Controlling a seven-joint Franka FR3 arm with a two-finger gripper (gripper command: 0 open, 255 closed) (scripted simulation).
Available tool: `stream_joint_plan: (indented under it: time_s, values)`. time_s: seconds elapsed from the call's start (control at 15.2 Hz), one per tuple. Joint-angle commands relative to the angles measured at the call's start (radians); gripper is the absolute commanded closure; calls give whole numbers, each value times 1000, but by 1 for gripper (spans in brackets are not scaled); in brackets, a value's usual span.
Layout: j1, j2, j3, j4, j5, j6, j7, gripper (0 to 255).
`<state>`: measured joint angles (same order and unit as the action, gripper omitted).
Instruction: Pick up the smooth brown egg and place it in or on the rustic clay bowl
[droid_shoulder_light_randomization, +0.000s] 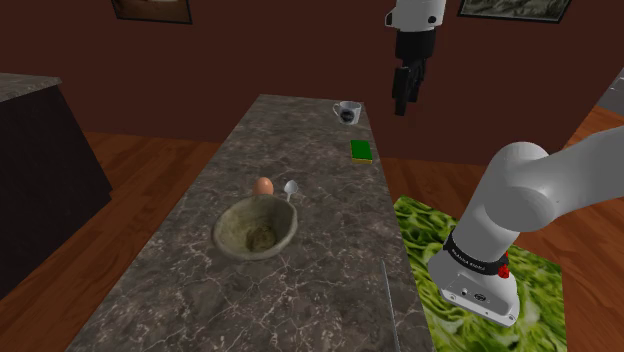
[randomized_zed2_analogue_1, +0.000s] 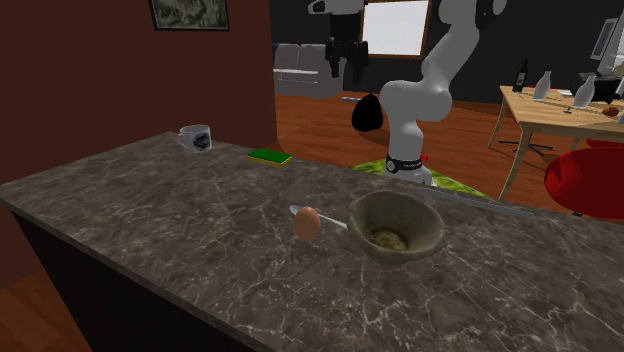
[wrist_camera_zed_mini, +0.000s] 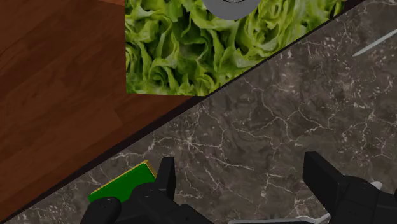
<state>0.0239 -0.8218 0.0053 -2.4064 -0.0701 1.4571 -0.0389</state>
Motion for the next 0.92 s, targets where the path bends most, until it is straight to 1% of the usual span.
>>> stream_joint_plan:
  time_s: [0.0, 0.46, 0.86]
  values:
    - [0, 0, 0, 0, 0, 0, 0, 0]
    - [37, 169, 19, -38, 98, 225, 38, 0]
    - [74, 348, 37, -19, 180, 408, 50, 0]
